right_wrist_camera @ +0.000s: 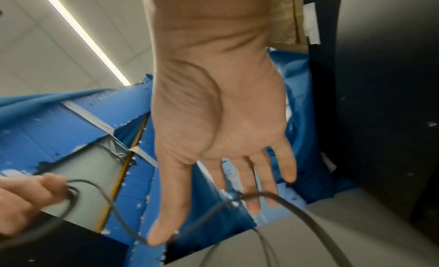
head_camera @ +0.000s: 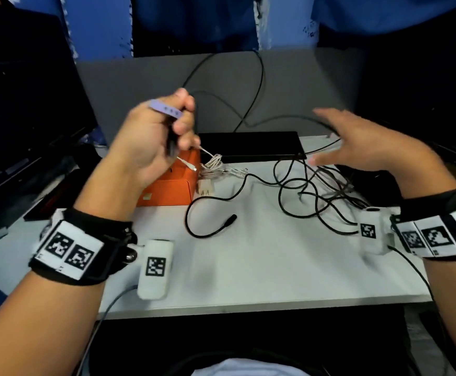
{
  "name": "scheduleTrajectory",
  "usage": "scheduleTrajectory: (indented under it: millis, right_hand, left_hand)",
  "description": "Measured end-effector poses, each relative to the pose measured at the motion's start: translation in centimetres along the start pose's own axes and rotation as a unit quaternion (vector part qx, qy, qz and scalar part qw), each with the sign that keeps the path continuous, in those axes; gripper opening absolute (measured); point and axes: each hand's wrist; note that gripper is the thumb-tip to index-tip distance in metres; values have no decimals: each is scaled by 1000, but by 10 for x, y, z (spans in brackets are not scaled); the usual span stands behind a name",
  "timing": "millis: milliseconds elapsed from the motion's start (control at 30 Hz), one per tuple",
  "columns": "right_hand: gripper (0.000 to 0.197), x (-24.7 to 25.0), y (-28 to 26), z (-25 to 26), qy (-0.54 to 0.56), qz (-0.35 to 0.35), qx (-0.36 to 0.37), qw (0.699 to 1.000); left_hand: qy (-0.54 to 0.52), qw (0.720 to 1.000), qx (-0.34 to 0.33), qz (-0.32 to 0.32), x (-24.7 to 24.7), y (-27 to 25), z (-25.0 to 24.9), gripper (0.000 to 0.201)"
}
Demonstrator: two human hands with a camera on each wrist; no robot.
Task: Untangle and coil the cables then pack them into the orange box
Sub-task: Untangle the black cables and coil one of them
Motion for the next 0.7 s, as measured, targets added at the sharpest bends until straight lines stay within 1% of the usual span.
scheduleTrajectory:
  millis: [33, 67, 100, 167, 200, 233, 267, 367, 433, 467, 533, 567, 700]
  right_hand:
    - [101, -2, -3, 9, 1, -3, 28, 1000]
    - [100, -4, -9, 23, 14, -20, 72, 997]
    - [91, -7, -14, 39, 35, -43, 129, 990]
    - [67, -18, -25, 69, 96, -72, 249, 961]
    - [59, -25, -28, 81, 136, -74, 293, 943]
    - [53, -32, -31, 89, 174, -75, 319, 929]
    - [49, -38, -33, 94, 208, -80, 324, 920]
    - [36, -48, -35, 102, 331, -100, 287, 893]
    - [33, -49, -35, 104, 399, -101, 269, 871]
    - [32, -48, -35, 105, 410, -105, 266, 866]
    - [30, -47, -35, 105, 412, -102, 273, 863]
    - [28, -46, -36, 105, 410, -95, 285, 861]
    - [24, -43, -42, 103, 310, -109, 321, 888]
  left_hand:
    - [13, 1000, 8, -1, -10, 0, 5, 29]
    - [21, 1000, 17, 11, -20, -2, 11, 27]
    - [19, 999, 25, 34, -29, -4, 16, 26]
    - [-18, 994, 41, 104, -42, -9, 23, 28]
    - [-53, 988, 47, 141, -47, -11, 26, 30]
    - [-92, 980, 51, 170, -50, -14, 27, 31]
    - [-130, 971, 56, 191, -51, -15, 28, 33]
    - [-210, 946, 63, 240, -51, -19, 30, 37]
    - [-227, 935, 64, 265, -50, -21, 30, 41]
    - [-227, 933, 66, 273, -50, -21, 31, 41]
    - [-212, 933, 67, 283, -48, -21, 30, 37]
    - [-195, 936, 72, 284, -47, -21, 29, 38]
    - [-111, 953, 115, 259, -46, -23, 24, 58]
Point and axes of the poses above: each hand's wrist, its own y-axis towards the middle knuckle, its own x-axis out of the back of the hand, z = x × y, and after that the axes turned 6 degrees about y, right-handed
